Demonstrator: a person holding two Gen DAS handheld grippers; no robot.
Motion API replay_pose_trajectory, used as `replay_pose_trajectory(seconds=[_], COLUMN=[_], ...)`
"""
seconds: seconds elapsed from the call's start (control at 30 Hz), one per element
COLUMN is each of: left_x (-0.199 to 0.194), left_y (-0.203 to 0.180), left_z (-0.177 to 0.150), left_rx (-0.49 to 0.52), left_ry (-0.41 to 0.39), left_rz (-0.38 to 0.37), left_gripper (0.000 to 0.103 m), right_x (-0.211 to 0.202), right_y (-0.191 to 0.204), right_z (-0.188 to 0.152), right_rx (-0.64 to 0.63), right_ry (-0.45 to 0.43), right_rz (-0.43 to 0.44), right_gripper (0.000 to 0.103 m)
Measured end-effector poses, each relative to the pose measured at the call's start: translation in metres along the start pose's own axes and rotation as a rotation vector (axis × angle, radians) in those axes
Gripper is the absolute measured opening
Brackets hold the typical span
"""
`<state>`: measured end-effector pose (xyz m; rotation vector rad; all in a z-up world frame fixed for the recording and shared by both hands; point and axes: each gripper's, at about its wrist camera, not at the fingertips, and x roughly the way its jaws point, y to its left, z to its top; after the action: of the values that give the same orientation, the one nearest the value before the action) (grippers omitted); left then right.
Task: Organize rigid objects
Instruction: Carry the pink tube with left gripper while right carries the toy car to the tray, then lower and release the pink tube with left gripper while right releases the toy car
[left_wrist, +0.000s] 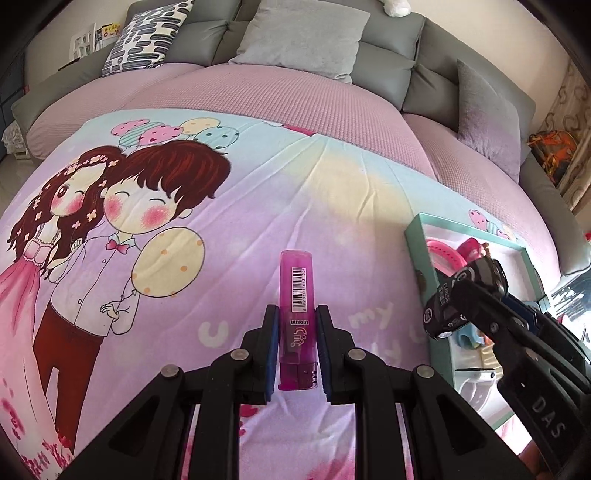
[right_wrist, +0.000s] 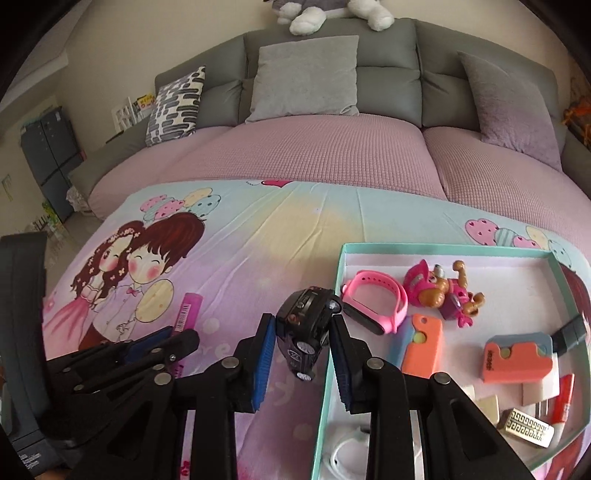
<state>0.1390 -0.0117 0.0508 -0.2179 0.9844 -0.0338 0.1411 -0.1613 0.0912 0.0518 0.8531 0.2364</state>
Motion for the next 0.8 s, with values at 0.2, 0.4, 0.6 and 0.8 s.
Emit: replay_pose_trajectory(seconds=[0.2, 0.4, 0.6, 0.8], left_x=[-0.016, -0.025, -0.025, -0.014], left_y=[-0.040, -0.080, -0.121, -0.145], left_z=[-0.006, -0.014, -0.025, -0.040], left_rx=[0.092, 0.190, 0.289, 0.343], left_ry=[-0.018, -0.020, -0.002, 0.046], left_rz=[-0.051, -0.084, -0.138, -0.168], left_gripper=[0.020, 0.020, 0.020, 0.020], right_x=[-0.044, -0.061, -0.063, -0.059], right_y=[-0.031, -0.086, -0.112, -0.112], right_z=[-0.015, -0.036, -0.050, -0.054], right_rx=[0.029, 0.150, 0.200, 0.194], right_ry=[-0.051, -0.028, -0.028, -0.018], right_rz=[-0.128, -0.209, -0.200, -0.183], right_gripper=[0.030, 0.030, 0.030, 0.030])
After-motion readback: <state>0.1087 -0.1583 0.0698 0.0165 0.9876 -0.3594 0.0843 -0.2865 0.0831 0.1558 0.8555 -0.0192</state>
